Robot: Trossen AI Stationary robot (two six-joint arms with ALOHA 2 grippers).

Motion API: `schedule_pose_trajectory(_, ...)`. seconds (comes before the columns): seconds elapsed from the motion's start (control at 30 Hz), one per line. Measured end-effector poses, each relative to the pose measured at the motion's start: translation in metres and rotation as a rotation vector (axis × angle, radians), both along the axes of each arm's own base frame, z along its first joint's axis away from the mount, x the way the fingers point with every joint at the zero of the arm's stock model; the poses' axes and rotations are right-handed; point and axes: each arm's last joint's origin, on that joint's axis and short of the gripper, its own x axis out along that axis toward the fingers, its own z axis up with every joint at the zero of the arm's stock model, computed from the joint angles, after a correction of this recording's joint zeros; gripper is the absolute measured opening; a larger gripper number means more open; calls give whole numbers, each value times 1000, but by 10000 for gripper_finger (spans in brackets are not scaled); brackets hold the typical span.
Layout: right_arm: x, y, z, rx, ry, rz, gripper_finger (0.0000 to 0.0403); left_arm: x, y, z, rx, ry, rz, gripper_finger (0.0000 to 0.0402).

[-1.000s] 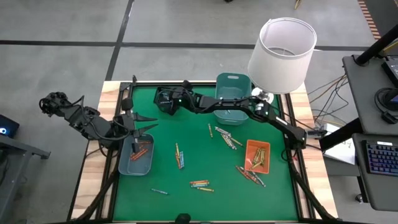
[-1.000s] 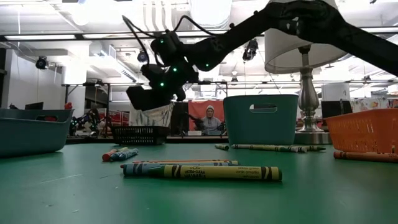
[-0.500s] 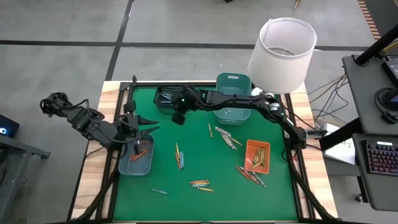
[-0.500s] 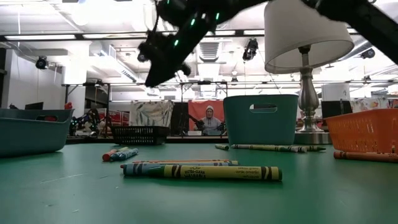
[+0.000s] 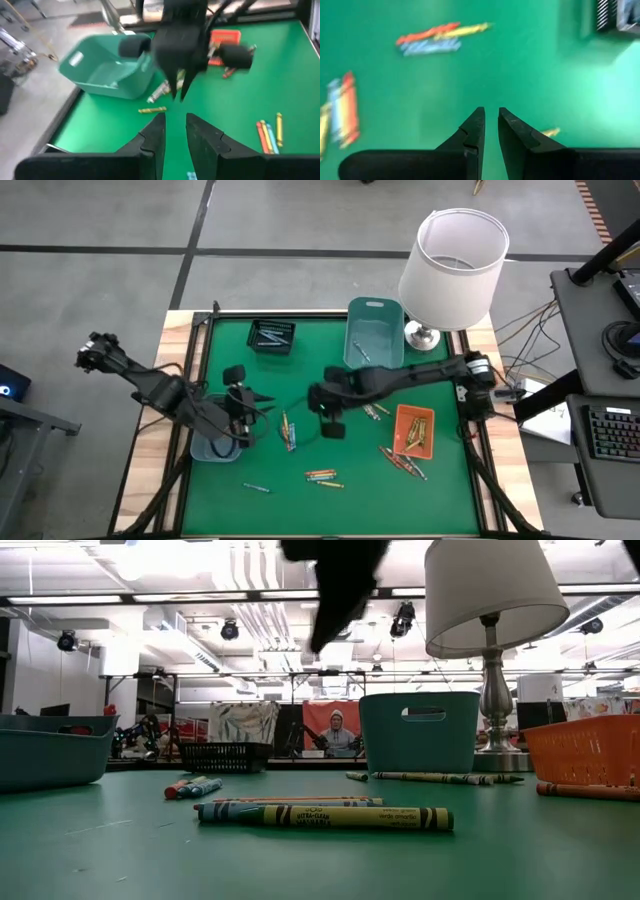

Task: Sort crayons
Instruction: Put the green crayon into the orange bin

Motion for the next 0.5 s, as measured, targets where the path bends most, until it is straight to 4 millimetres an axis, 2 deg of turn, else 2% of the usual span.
schedule_pose_trajectory(0.2,-40,32,2,54,-13,-11,43,18,-11,-19,-86,43,54,59)
schedule_pose_trajectory(0.5,-89,54,2,19,-52,-68,43,51,-28,-59,-294,72,273,59)
